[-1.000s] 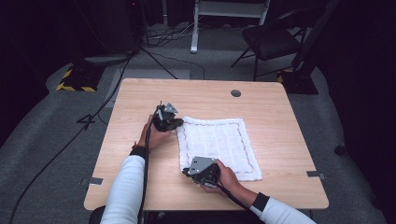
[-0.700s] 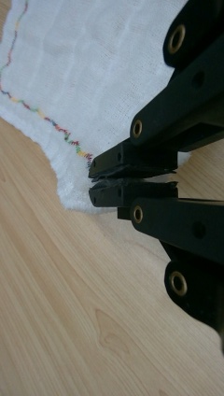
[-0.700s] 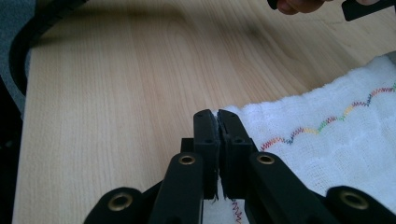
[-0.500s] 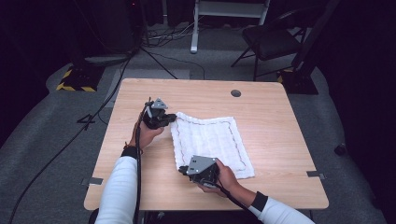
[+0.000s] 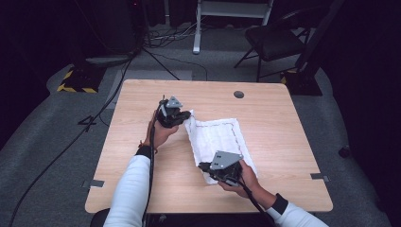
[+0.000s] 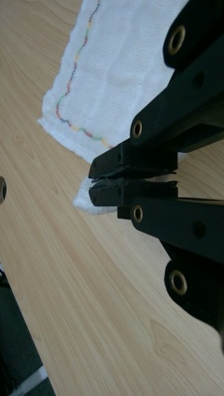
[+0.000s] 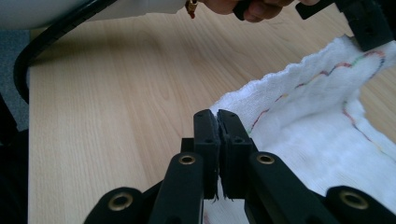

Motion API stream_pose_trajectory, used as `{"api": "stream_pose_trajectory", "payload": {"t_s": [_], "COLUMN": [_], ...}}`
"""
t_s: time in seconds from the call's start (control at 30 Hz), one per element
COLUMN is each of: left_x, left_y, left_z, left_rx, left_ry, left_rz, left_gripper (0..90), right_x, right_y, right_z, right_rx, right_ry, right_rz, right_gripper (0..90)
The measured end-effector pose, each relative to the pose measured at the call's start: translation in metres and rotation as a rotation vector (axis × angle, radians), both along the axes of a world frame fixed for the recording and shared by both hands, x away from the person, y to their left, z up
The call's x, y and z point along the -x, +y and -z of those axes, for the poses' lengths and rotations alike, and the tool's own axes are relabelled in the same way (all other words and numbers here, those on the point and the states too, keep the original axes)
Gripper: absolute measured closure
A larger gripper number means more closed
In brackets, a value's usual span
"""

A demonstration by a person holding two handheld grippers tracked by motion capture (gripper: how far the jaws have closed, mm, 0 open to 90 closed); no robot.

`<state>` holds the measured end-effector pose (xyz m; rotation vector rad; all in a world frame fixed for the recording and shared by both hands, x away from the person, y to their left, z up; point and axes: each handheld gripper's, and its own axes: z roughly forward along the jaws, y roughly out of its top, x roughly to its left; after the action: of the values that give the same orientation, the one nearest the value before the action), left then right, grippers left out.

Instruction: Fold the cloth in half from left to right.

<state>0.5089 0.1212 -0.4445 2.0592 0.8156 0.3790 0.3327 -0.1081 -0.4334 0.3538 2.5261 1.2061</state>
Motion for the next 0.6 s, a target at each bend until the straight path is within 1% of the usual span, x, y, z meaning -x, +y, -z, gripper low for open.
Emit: {"api": "stream_pose_trajectory", "payload": {"t_s": [0.07, 0.1, 0.17, 0.2, 0.23, 0.27, 0.3, 0.33, 0.43, 0.6], "left_x": [-0.003, -0.004, -0.006, -0.007, -0.009, -0.01, -0.01, -0.011, -0.013, -0.016], "left_y": [-0.011, -0.016, -0.028, -0.034, -0.039, -0.045, -0.05, -0.056, -0.069, -0.087], "left_z": [0.0, -0.001, -0.001, -0.001, -0.001, 0.0, 0.0, 0.0, 0.001, 0.004], "left_rx": [-0.015, -0.03, -0.029, -0.038, -0.051, -0.045, -0.046, -0.041, -0.053, -0.048], "left_ry": [0.0, -0.007, -0.002, -0.002, -0.009, 0.0, 0.002, 0.005, -0.004, 0.003], "left_rz": [0.012, 0.015, 0.021, 0.024, 0.024, 0.03, 0.034, 0.039, 0.051, 0.072], "left_gripper": [85.6, 85.6, 85.7, 85.7, 85.8, 85.8, 85.8, 85.8, 85.8, 85.8], "right_x": [0.0, 0.0, -0.001, -0.001, -0.001, -0.001, -0.001, -0.001, -0.002, -0.002], "right_y": [-0.01, -0.015, -0.026, -0.032, -0.044, -0.05, -0.05, -0.056, -0.073, -0.095], "right_z": [-0.002, -0.002, -0.004, -0.004, -0.005, -0.005, -0.005, -0.006, -0.005, -0.003], "right_rx": [0.001, 0.0, -0.003, -0.006, -0.006, -0.01, -0.01, -0.009, -0.01, -0.003], "right_ry": [-0.001, -0.001, -0.001, 0.001, 0.0, 0.001, 0.001, 0.001, 0.002, 0.008], "right_rz": [0.018, 0.028, 0.048, 0.059, 0.085, 0.097, 0.097, 0.111, 0.149, 0.195], "right_gripper": [87.1, 87.0, 87.1, 87.0, 87.0, 87.0, 87.0, 87.0, 87.0, 87.0]}}
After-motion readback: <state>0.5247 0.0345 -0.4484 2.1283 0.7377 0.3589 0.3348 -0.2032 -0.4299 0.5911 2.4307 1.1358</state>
